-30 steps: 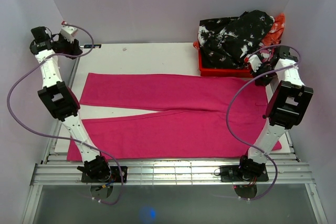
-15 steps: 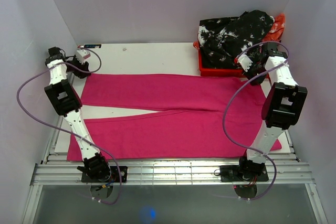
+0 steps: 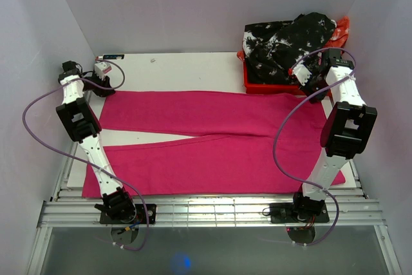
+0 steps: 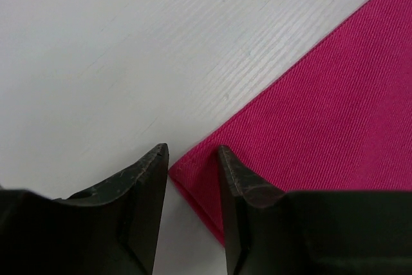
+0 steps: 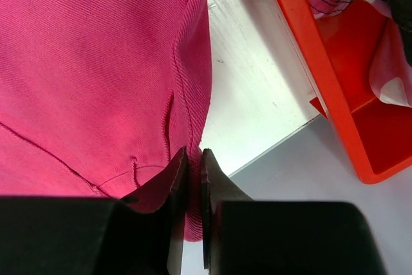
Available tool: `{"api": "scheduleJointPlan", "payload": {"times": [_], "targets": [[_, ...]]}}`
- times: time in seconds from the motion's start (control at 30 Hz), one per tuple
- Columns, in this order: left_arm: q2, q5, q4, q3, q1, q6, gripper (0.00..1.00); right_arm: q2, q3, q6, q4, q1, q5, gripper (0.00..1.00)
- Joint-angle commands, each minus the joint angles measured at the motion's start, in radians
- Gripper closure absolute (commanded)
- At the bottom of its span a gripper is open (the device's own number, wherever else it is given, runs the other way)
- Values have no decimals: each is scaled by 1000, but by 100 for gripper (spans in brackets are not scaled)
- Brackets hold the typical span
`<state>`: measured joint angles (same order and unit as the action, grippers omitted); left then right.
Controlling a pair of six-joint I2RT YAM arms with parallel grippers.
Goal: Fold and stack the trousers
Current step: Fold the trousers
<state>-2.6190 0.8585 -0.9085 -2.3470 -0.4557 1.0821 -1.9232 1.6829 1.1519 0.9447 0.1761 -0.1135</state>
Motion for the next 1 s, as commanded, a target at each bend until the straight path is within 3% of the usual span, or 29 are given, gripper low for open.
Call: {"api": "scheduleJointPlan", "payload": {"times": [0.0, 0.1, 0.17, 0.23, 0.27, 0.43, 0.7, 0.97], "targets": [[14, 39, -10, 18, 5, -8, 54, 3, 63, 17, 34, -6, 3, 92], [10, 1, -41, 15, 5, 4, 58, -16, 81, 14, 40, -6, 0, 92], [4, -25, -69, 8, 5, 18, 68, -22, 92, 17, 40, -6, 0, 92], [2, -32, -72, 5, 5, 22, 94, -31, 103, 19, 39, -6, 9, 92], [4, -32, -58, 2, 5, 4, 100, -34, 106, 22, 39, -6, 15, 92], [25, -73, 216, -12, 12, -267, 100, -89, 178, -3, 17, 20, 54, 92], [17, -211, 426, -49, 100, -376, 100, -145, 259, -31, 0, 88, 110, 92], [210, -73, 525, 97, 55, -550, 100, -31, 173, 70, 19, 106, -11, 92]]}}
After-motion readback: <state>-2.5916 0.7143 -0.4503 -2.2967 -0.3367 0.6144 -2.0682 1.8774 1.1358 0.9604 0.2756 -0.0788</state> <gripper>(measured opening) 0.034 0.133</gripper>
